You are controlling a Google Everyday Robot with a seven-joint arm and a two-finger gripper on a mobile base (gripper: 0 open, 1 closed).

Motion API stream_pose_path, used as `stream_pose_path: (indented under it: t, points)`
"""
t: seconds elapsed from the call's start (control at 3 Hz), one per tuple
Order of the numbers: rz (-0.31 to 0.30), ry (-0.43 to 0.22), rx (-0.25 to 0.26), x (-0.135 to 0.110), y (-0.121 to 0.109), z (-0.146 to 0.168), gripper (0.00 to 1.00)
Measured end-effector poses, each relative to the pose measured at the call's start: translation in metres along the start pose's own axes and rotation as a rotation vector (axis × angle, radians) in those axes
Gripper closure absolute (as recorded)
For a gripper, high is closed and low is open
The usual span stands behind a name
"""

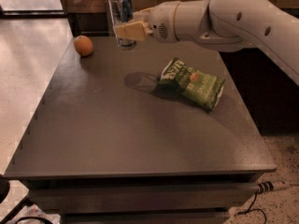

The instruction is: Move redbull can near orange

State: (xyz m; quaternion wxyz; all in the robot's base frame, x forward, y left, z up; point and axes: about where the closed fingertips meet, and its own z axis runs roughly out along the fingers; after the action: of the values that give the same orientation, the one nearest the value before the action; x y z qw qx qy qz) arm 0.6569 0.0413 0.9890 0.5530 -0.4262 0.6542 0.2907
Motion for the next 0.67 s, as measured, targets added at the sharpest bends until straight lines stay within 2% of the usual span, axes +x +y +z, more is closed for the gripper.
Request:
stream_pose_path:
  t: [0.33,0.67]
  points:
    - [0.027,-0.024,0.083,0.0155,-0.0332,0.0071,1.0]
    - [0.027,-0.023,0.083,0.0156,-0.0332,0.0072,1.0]
